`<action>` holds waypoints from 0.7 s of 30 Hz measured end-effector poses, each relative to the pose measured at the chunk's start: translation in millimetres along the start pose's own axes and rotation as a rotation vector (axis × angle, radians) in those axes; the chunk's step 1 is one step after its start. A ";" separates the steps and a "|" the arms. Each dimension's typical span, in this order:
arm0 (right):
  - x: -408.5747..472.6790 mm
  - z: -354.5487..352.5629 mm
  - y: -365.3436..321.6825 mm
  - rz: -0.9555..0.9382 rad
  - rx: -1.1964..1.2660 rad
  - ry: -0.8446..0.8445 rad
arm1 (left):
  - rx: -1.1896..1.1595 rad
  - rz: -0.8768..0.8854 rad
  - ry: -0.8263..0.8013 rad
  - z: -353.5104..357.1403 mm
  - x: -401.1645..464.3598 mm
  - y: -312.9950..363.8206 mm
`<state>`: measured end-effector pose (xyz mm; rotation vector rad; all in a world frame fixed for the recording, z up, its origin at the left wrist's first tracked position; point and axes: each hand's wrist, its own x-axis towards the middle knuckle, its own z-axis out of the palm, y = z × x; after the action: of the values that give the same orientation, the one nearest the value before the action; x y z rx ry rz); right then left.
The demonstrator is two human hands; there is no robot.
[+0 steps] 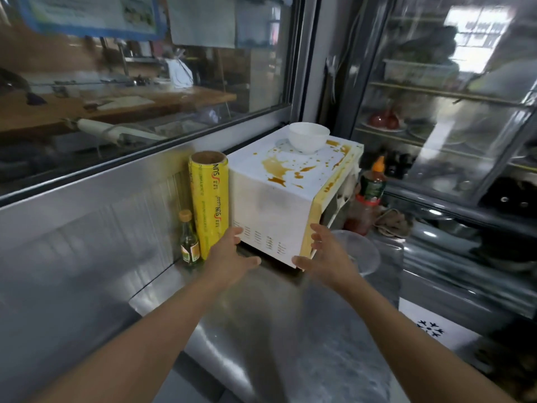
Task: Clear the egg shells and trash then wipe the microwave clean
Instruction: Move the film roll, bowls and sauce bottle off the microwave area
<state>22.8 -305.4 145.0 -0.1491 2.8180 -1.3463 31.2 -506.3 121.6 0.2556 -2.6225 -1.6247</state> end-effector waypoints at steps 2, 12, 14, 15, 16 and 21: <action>-4.3 -16.2 6.5 -0.001 -0.015 0.036 | 0.012 0.002 -0.012 11.9 -2.1 10.5; 21.9 -89.4 76.4 0.087 -0.017 0.150 | 0.096 0.040 -0.105 101.0 2.7 61.9; 35.6 -103.3 95.2 0.096 -0.014 0.148 | 0.099 0.035 -0.116 124.8 9.0 72.6; 43.5 -110.2 104.6 0.094 -0.013 0.147 | 0.107 0.028 -0.121 136.9 13.0 77.3; 51.8 -117.4 113.1 0.081 -0.012 0.146 | 0.112 0.017 -0.125 148.3 17.8 81.7; 101.3 -145.8 150.1 0.005 0.085 0.152 | 0.123 -0.038 -0.119 201.7 46.8 98.9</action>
<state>-97.9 -107.9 122.9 -0.0400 2.8721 -1.5355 -51.6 -292.3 117.3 0.2217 -2.8282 -1.5372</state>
